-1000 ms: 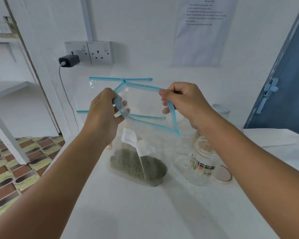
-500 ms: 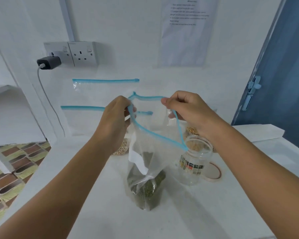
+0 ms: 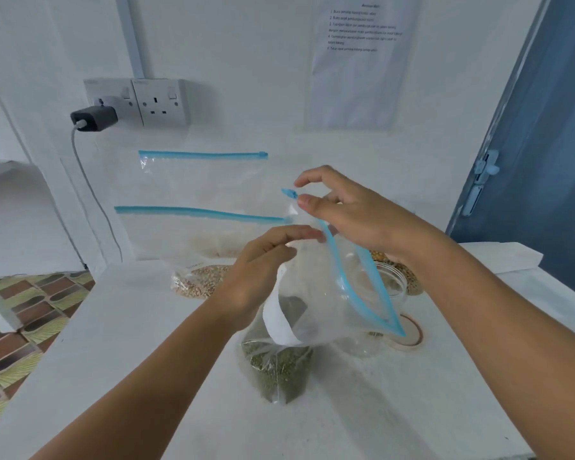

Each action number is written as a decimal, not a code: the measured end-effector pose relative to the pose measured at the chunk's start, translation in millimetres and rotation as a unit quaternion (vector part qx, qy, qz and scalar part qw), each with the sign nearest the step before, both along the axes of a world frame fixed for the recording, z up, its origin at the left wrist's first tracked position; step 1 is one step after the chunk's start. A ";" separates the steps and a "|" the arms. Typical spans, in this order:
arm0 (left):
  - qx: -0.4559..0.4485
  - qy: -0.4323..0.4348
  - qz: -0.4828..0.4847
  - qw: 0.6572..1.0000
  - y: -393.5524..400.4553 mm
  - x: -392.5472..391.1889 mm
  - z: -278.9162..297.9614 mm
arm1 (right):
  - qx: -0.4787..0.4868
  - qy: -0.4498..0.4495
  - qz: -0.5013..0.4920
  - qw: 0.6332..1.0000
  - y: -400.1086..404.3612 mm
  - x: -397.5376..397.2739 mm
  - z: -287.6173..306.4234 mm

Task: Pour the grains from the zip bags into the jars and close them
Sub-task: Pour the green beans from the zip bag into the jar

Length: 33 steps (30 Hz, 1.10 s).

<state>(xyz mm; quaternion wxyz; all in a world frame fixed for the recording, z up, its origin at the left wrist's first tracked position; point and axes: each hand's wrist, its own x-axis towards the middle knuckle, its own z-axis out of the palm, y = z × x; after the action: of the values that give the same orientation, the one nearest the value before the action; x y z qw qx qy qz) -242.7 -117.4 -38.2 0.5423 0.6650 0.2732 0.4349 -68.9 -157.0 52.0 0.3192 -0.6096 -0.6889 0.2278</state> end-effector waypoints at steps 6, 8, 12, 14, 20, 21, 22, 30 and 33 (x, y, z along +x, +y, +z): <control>-0.023 -0.002 0.021 1.000 -2.1 -5.3 -18.3 | -0.011 -0.095 -0.021 0.995 2.2 -2.5 -2.7; -0.041 -0.001 0.033 0.999 2.9 -17.1 -32.2 | -0.006 -0.090 -0.040 0.995 4.7 1.3 -6.3; -0.121 0.045 0.066 0.989 23.1 -44.7 -70.0 | -0.009 -0.068 -0.056 0.996 11.9 9.4 -17.6; -0.180 0.097 0.080 0.976 31.4 -53.1 -86.6 | -0.006 -0.052 -0.064 0.997 14.7 11.3 -22.7; -0.353 0.095 0.077 0.927 44.9 -44.6 -105.2 | 0.013 0.035 -0.069 0.997 11.3 10.4 -30.2; -0.364 0.088 0.078 0.924 46.9 -41.2 -105.1 | 0.016 0.047 -0.069 0.996 10.6 10.3 -31.1; -0.376 0.082 0.080 0.920 48.3 -38.1 -104.6 | 0.017 0.064 -0.068 0.995 9.5 10.0 -31.9; -0.408 0.048 0.043 0.911 56.9 -26.8 -123.7 | 0.038 0.161 -0.077 0.983 -1.9 9.2 -33.4; -0.386 0.090 0.053 0.917 54.0 -20.9 -125.4 | 0.040 0.173 -0.077 0.981 -3.0 3.5 -34.7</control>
<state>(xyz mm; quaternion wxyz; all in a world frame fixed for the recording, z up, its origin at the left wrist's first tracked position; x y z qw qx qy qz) -263.7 -63.4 -163.6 0.7060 0.4248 0.5024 0.2622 -65.4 -160.0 17.3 0.4744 -0.5988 -0.5828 0.2771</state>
